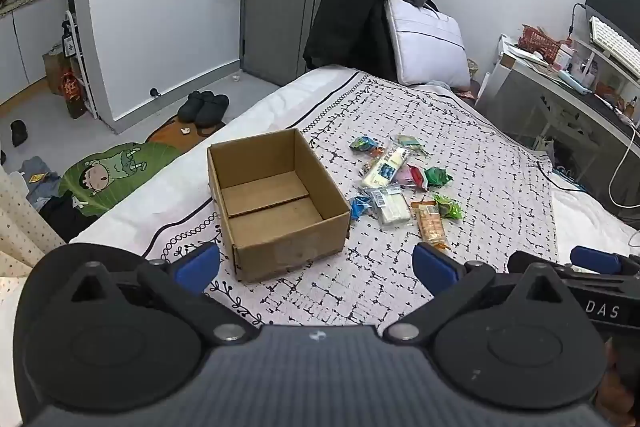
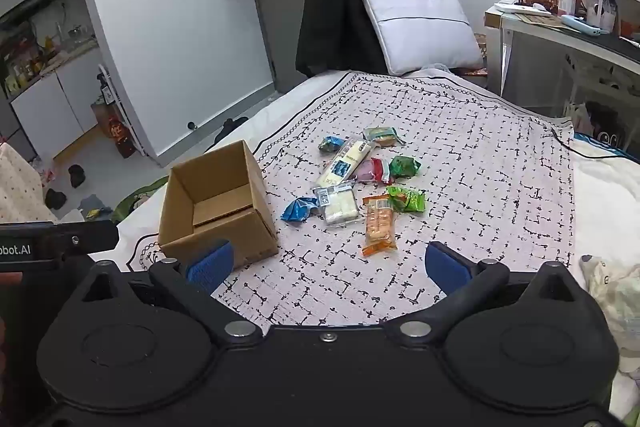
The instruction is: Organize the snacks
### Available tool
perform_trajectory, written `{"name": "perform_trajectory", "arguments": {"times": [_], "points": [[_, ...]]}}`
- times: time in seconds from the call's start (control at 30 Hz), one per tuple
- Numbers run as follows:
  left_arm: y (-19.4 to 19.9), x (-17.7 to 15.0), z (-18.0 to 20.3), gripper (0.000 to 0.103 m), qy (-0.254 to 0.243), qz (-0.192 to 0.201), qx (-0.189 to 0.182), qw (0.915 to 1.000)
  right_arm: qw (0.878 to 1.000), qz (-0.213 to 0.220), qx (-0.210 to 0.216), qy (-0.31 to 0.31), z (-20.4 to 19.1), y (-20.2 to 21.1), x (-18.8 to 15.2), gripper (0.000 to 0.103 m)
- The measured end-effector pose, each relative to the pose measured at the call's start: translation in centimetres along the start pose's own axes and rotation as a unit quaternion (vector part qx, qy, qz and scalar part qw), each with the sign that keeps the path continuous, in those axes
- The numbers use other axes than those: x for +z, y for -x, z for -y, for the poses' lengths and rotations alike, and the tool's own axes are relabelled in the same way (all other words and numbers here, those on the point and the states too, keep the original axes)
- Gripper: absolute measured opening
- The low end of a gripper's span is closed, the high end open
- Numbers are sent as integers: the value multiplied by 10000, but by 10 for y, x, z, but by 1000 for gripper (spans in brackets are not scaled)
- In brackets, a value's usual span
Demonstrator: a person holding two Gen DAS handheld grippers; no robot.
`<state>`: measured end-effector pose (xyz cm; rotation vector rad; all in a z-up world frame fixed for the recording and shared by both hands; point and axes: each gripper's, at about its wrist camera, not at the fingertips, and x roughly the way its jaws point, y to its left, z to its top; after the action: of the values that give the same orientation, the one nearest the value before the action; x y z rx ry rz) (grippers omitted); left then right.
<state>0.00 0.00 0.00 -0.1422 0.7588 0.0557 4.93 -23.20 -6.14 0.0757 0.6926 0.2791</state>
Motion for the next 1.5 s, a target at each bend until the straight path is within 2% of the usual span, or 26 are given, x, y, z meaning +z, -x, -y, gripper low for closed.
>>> {"name": "perform_trajectory", "arguments": {"times": [0.2, 0.3, 1.5], "points": [[0, 2, -1, 102, 25, -20, 67, 10000, 10000, 3, 16, -31, -1, 6, -1, 103], [3, -5, 11, 102, 14, -5, 49, 10000, 10000, 29, 4, 6, 1, 9, -1, 103], [18, -2, -5, 102, 123, 39, -29, 9999, 9997, 110, -38, 210, -12, 19, -1, 103]]}}
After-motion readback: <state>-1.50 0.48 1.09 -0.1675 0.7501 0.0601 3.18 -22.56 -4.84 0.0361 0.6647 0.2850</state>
